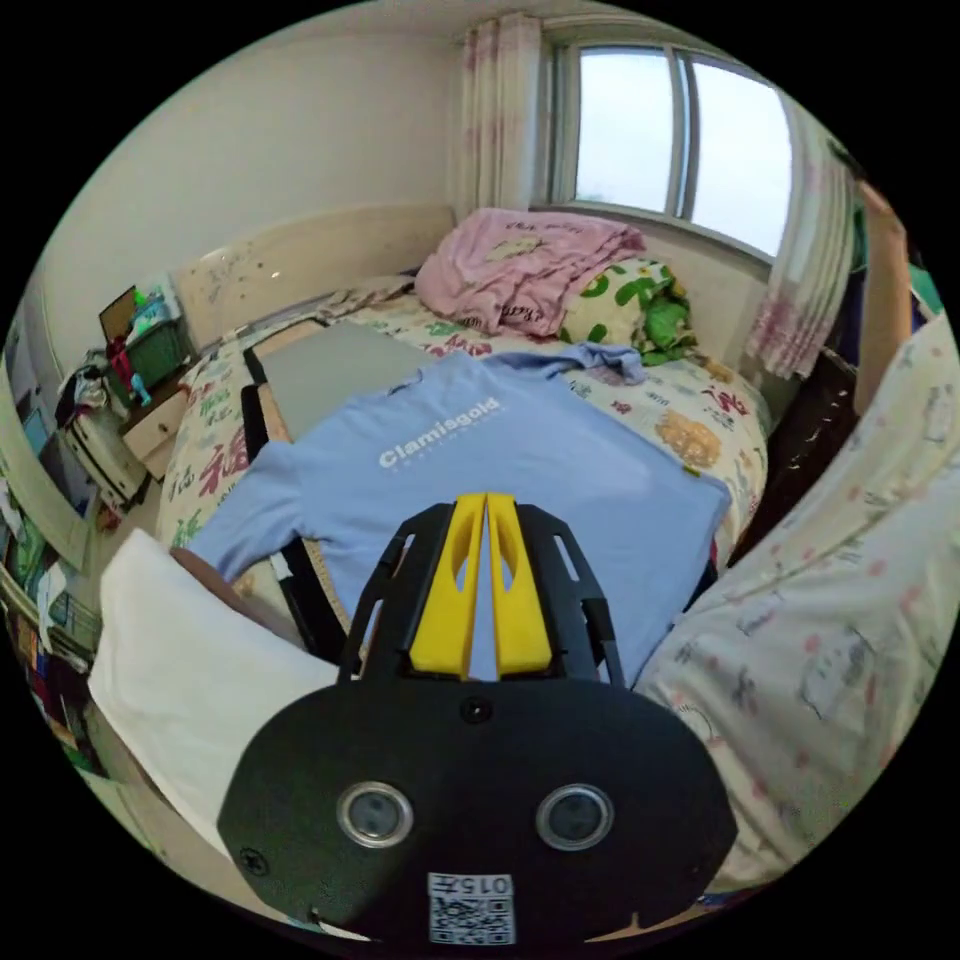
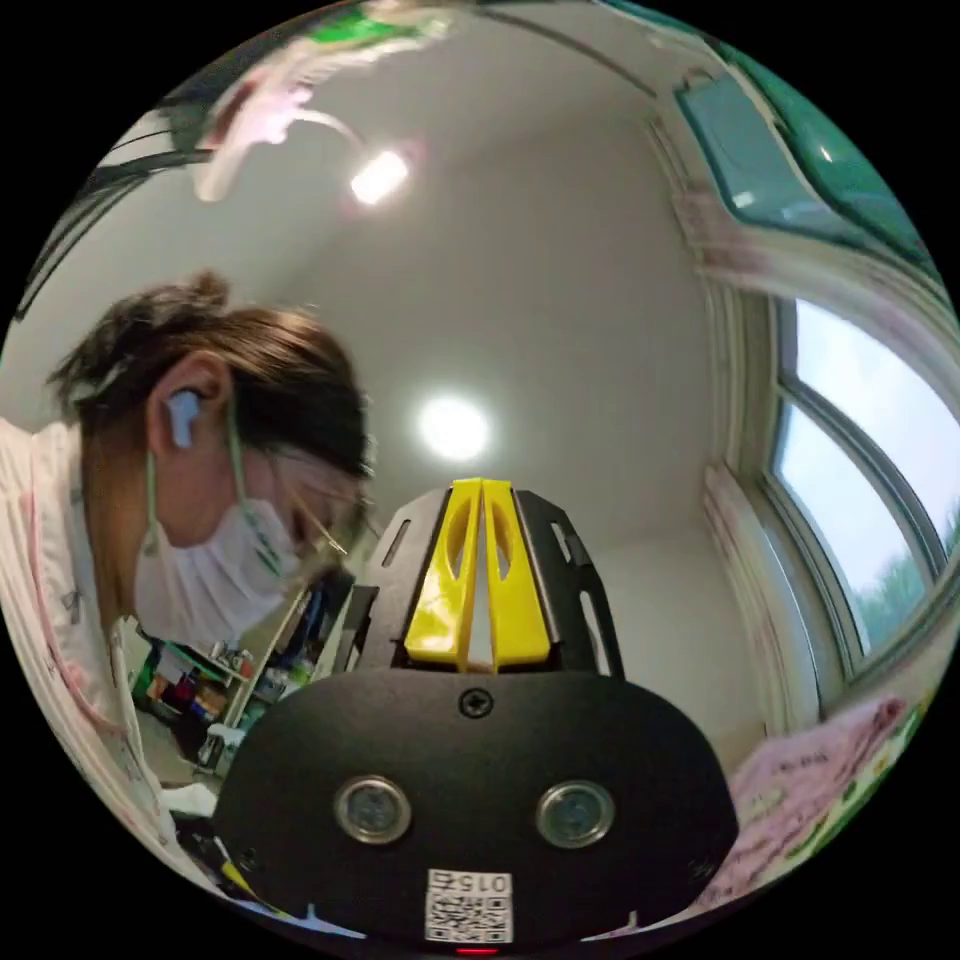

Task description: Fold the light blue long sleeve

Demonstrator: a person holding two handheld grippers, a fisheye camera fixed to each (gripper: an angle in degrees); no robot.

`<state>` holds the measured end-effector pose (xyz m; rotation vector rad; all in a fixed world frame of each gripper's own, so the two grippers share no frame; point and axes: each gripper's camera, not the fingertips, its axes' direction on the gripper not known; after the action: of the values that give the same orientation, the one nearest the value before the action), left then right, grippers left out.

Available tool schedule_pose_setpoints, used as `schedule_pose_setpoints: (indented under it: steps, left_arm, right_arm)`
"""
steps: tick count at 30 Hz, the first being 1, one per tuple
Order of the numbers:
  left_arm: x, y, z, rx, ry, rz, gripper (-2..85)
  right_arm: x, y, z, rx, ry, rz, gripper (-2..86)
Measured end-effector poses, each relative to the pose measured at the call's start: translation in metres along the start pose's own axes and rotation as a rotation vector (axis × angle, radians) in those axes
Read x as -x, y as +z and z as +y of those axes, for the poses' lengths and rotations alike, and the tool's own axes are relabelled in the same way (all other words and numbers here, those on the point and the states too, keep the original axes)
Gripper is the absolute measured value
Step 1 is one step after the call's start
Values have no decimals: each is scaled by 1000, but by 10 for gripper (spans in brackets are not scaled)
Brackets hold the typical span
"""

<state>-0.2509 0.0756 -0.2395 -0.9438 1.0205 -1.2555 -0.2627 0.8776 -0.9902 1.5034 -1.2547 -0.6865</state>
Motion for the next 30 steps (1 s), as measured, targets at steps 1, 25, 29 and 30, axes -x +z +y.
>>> schedule_pose_setpoints:
  steps: [1, 25, 29, 30]
  left_arm:
    - [-3, 6, 2, 16, 1, 6, -3]
    - [-22, 32, -122, 204, 49, 142, 3]
    - [-42, 42, -164, 245, 132, 86, 25]
    - [-46, 46, -174, 260, 142, 91, 30]
  right_arm:
    - [20, -4, -10, -72, 1, -39, -6]
    - [-46, 105, 69, 143, -85, 4, -6]
    - [-190, 126, 202, 688, -24, 478, 26]
    - [-221, 123, 228, 785, 30, 545, 43]
